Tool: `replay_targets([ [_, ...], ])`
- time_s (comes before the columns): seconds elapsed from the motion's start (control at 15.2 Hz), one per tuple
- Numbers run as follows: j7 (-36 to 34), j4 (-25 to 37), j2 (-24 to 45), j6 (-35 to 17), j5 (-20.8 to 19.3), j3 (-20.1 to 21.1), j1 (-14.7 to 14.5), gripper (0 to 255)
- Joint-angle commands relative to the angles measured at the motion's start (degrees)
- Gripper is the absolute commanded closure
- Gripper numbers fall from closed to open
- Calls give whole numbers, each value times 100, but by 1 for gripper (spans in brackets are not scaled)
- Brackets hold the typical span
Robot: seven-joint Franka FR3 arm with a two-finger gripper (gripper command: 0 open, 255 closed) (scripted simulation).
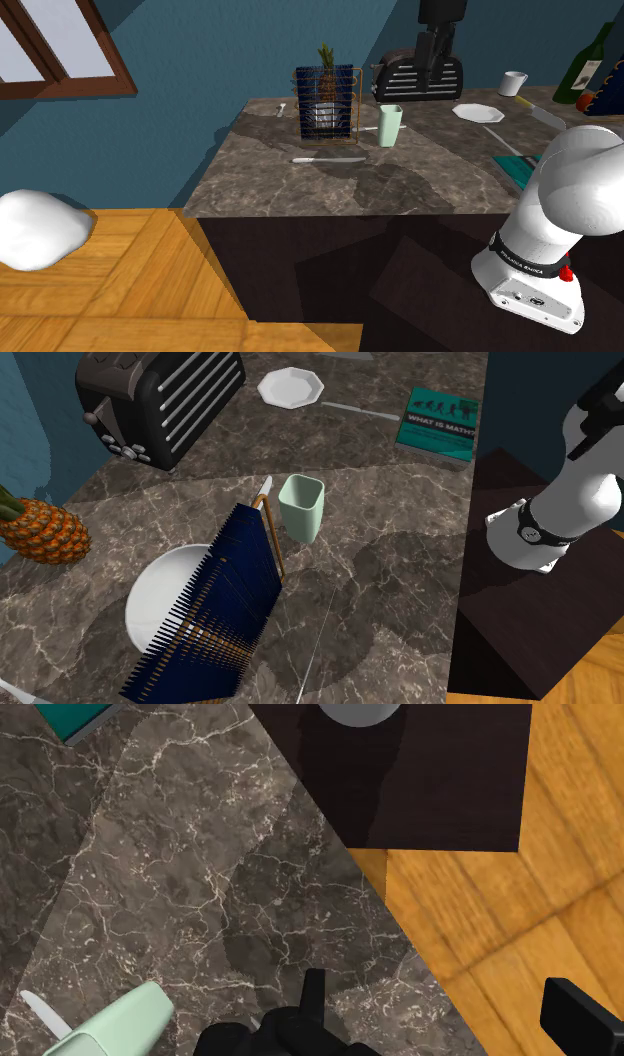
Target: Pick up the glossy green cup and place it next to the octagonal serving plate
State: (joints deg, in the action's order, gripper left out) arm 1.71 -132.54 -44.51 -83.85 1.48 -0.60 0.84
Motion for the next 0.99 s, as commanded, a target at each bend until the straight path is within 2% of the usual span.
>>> replay_targets([
  [0.0, 0, 0, 0, 0, 0, 0, 0, 0],
  [0.46, 631, -151, 811, -999, -433, -565, 205, 0],
  [0.92, 1233, 57, 1909, -1951, -675, -1110, 369, 0],
])
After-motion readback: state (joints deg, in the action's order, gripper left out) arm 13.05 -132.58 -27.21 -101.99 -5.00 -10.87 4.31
